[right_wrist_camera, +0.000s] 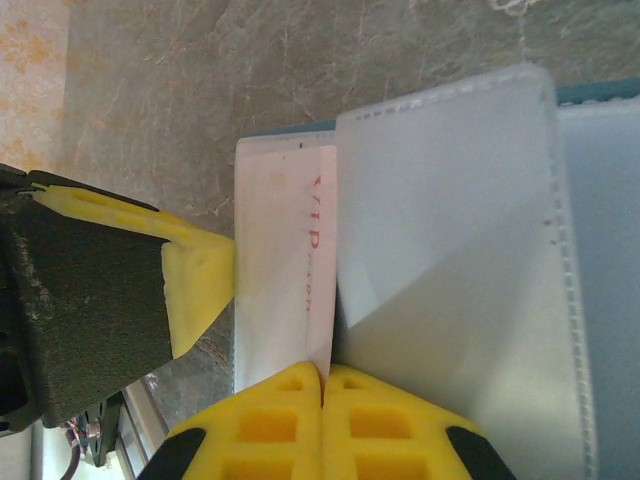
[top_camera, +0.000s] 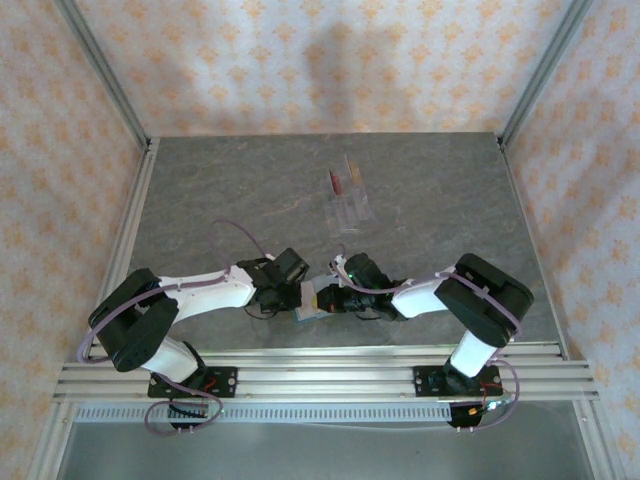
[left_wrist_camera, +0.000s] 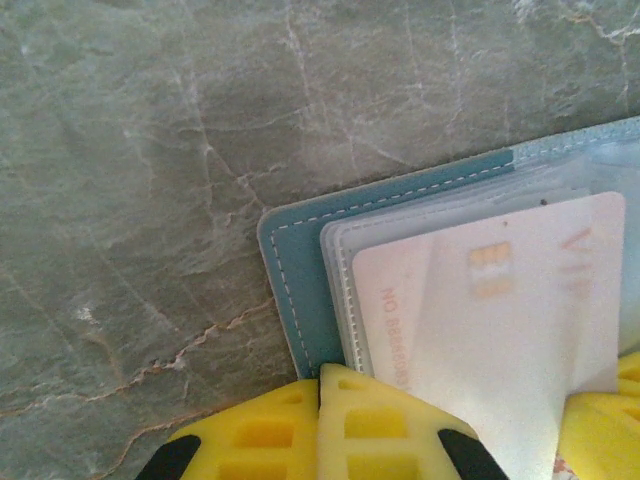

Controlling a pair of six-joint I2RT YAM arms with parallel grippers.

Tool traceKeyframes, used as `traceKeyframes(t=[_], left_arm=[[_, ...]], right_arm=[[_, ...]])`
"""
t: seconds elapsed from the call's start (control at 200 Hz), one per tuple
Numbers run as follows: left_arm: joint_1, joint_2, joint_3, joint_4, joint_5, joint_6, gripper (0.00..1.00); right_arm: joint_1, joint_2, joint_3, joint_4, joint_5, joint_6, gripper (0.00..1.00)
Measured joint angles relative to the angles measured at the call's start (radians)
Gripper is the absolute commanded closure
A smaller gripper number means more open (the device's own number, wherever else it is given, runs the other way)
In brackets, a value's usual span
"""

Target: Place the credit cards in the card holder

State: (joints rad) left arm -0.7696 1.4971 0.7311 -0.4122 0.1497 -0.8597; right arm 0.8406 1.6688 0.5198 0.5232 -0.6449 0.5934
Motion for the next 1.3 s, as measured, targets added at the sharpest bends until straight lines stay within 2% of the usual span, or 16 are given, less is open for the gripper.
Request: traceKeyframes(t=[0.2, 0.415, 0.631, 0.976, 1.301], left_arm=[[0.000, 0.002, 0.000, 0.000, 0.000, -0.003, 1.00], [0.000, 0.003, 0.000, 0.001, 0.000, -0.003, 1.00], [-0.001, 0.003, 0.000, 0.001, 0.000, -0.003, 1.00], [-0.001, 0.002, -0.002, 0.003, 0.000, -0.003, 1.00], [-0.001, -0.002, -0.009, 0.012, 0.000, -0.003, 1.00]], right_arm=[[0.013, 0.001, 0.006, -0.006, 0.016, 0.006, 0.95], [0.030, -0.019, 0.006, -0.017, 0.052, 0.021, 0.82], [0.042, -0.110, 0.039, -0.198, 0.108, -0.035, 0.67], [0.039, -0.233, 0.190, -0.523, 0.161, -0.154, 0.65], [0.033, -0.172, 0.345, -0.757, 0.303, -0.318, 0.63]])
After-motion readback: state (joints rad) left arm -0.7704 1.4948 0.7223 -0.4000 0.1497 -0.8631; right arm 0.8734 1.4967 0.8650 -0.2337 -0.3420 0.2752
